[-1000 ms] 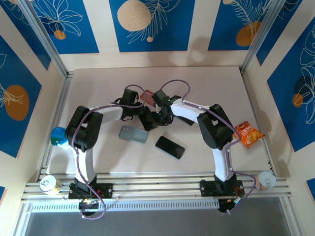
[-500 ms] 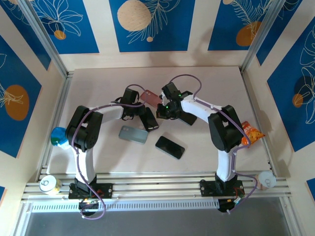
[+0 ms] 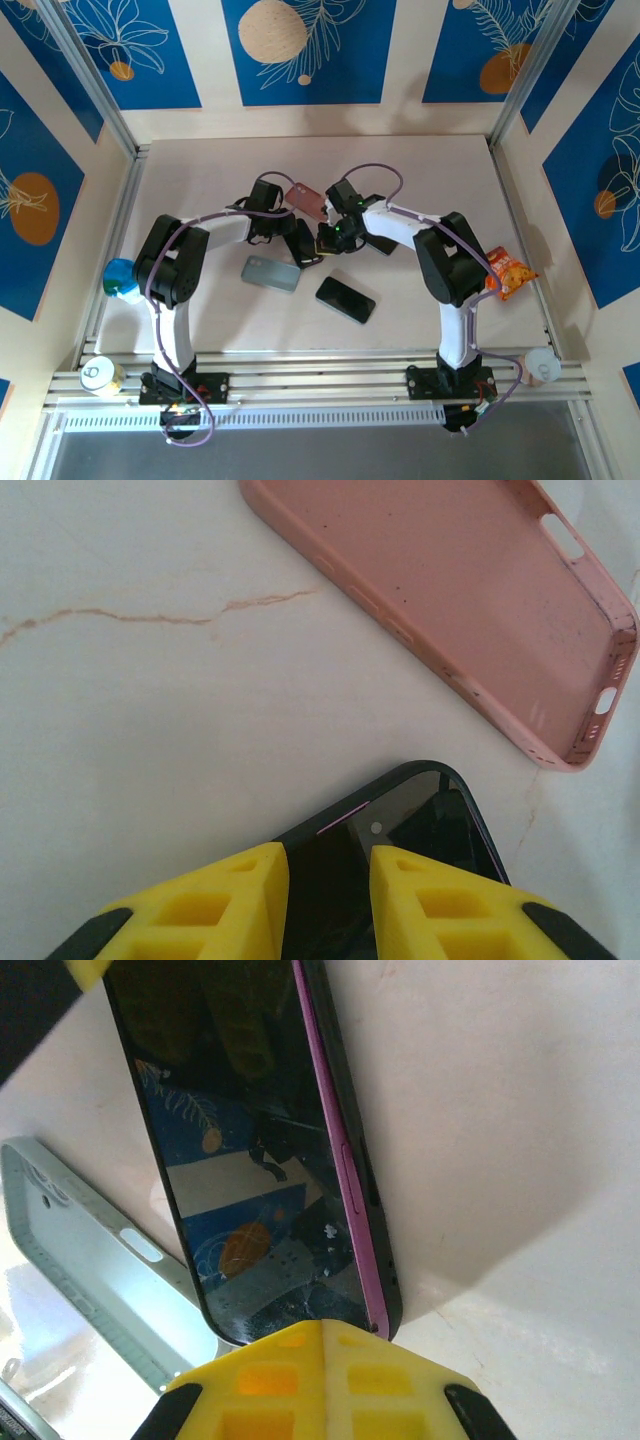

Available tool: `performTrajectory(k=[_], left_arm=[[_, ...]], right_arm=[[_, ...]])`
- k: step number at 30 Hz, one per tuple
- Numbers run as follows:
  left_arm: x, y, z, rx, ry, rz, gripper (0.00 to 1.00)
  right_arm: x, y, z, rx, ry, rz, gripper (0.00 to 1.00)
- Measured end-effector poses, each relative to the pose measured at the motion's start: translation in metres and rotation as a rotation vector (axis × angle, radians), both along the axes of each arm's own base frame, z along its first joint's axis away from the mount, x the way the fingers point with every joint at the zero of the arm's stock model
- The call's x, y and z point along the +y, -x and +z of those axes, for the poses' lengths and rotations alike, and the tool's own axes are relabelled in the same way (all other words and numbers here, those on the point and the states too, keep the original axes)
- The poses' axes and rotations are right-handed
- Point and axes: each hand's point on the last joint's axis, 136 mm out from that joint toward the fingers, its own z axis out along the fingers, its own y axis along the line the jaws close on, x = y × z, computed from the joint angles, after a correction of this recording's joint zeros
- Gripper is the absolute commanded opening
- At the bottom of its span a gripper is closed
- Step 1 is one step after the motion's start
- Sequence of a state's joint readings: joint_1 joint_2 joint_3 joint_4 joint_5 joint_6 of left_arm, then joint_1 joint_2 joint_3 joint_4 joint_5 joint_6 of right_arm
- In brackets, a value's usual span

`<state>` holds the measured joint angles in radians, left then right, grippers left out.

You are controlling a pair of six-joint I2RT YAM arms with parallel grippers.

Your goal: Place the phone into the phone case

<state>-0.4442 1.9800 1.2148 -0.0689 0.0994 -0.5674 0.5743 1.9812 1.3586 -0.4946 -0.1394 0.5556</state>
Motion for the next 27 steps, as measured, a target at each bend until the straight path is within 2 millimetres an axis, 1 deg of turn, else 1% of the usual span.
performTrajectory(k=[4, 10, 17, 23, 27], left_arm=[[0.0, 0.0, 0.0, 0.0, 0.0, 0.0, 0.28], [0.0, 0.0, 0.0, 0.001, 0.0, 0.0, 0.28], [0.0, 0.0, 0.0, 0.001, 0.0, 0.0, 0.28], [0.0, 0.0, 0.0, 0.001, 0.0, 0.0, 0.28], [0.0, 0.0, 0.0, 0.001, 0.0, 0.0, 0.28]], right_arm=[[0.002, 0.003, -0.01, 0.017, 0.01, 0.008, 0.0], [0.003, 0.004, -0.011, 0.023, 0.001, 0.01, 0.0], [-0.002, 0.003, -0.006, 0.02, -0.017, -0.011, 0.0], [-0.005, -0.001, 0.006, -0.004, -0.032, -0.023, 0.0], [-0.007, 0.001, 0.004, -0.002, -0.031, -0.024, 0.0]])
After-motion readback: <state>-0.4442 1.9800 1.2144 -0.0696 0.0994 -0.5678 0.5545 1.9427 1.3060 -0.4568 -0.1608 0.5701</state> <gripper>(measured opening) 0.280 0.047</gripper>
